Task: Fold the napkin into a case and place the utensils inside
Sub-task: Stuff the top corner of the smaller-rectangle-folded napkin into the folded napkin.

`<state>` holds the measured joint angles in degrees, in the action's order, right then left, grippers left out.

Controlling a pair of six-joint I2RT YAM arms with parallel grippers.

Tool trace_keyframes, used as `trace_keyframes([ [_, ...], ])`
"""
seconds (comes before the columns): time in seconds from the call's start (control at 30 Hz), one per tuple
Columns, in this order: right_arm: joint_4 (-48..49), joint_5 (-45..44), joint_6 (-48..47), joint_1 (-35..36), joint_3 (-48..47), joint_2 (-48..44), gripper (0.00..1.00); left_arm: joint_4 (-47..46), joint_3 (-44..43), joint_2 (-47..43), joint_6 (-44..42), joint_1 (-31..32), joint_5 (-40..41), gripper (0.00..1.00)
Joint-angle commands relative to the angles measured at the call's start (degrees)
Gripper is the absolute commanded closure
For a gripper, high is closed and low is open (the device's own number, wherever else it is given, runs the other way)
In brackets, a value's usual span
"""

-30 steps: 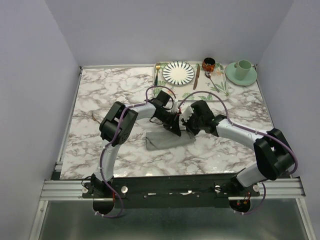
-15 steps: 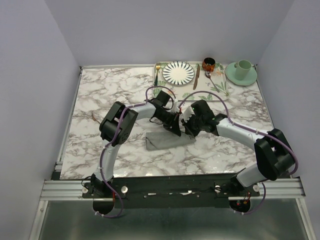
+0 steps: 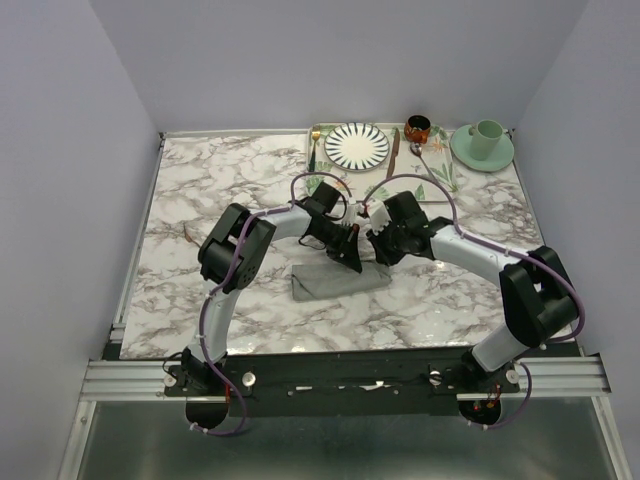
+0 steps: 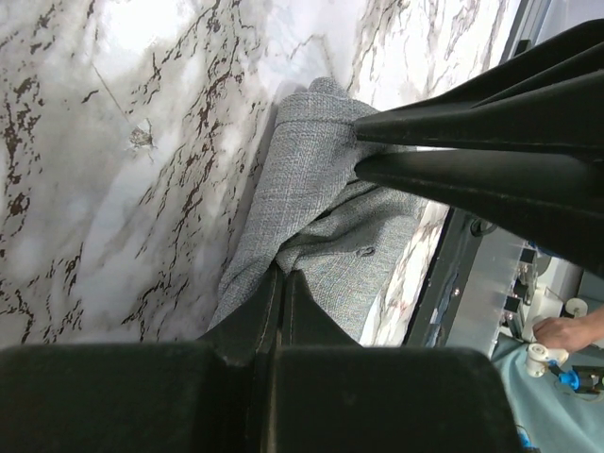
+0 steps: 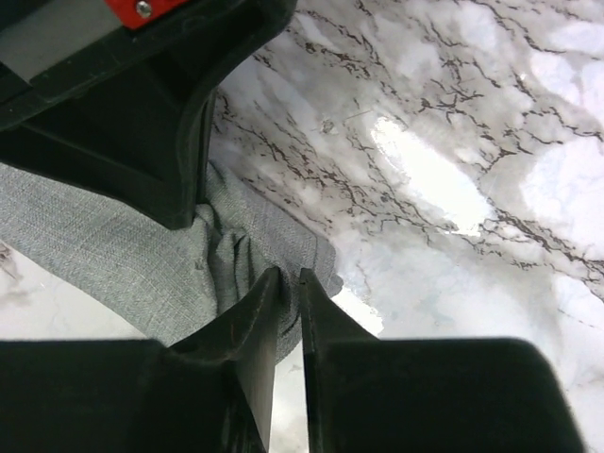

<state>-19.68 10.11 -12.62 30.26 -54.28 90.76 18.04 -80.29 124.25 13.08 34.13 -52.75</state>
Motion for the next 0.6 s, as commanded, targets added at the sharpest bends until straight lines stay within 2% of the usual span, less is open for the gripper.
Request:
trace_keyframes([
  [0.0,-3.17,2.89,-1.17,0.06,-1.97,-0.23,0.74,2.26,2.42,0.3,-2.27,0.5,4.68,1.0],
  [0.07,-3.87,4.3,-1.35,0.15,-2.14,0.29,0.75,1.13,2.86,-0.58,-2.18,0.5,4.41,1.0],
  [0.17,-4.05,4.31,-1.09,0.15,-2.14,0.82,0.88,-1.07,4.61,-3.91,-2.27,0.85,3.97,1.0],
  [0.2,-4.05,4.13,-1.0,0.06,-2.23,1.43,0.99,-1.95,5.14,-5.58,-2.44,1.11,3.71,1.0],
  [0.57,-3.96,5.27,2.68,-1.96,-2.76,1.96,0.99,-7.23,8.57,-12.1,-4.2,3.05,2.83,1.0],
])
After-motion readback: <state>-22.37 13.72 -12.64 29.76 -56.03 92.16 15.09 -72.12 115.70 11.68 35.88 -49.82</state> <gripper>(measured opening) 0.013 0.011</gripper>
